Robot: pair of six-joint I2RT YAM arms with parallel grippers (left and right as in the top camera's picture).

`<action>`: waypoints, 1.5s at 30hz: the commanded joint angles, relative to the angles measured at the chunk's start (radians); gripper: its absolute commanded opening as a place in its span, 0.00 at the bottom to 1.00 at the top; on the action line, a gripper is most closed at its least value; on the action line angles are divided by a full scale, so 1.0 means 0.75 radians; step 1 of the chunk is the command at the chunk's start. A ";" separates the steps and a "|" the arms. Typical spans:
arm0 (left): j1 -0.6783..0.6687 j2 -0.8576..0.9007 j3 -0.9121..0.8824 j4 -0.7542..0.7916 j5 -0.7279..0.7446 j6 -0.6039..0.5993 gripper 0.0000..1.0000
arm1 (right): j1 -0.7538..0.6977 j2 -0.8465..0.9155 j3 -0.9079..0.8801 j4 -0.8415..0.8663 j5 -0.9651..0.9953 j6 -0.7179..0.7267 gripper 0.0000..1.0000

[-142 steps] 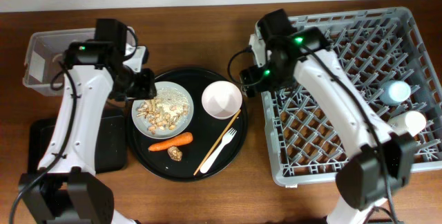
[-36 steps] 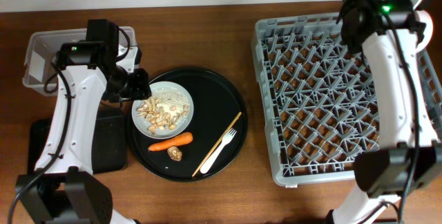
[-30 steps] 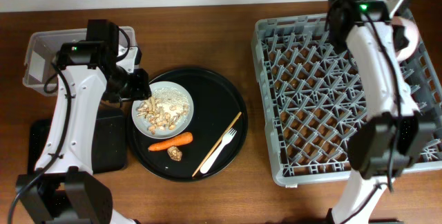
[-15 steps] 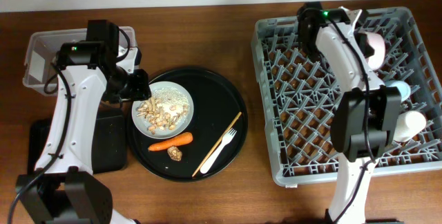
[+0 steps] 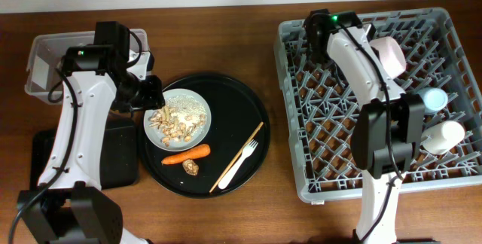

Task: Sort waste into correct bins and load items into the dishwasher rack
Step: 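Carry the pink bowl into the rack and set it down, then move right gripper back toward the fork and chopsticks on the tray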

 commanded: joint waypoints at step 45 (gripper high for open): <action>0.004 0.002 0.007 -0.028 0.000 -0.014 0.52 | -0.483 -0.752 -0.043 -0.343 -1.300 -0.753 0.90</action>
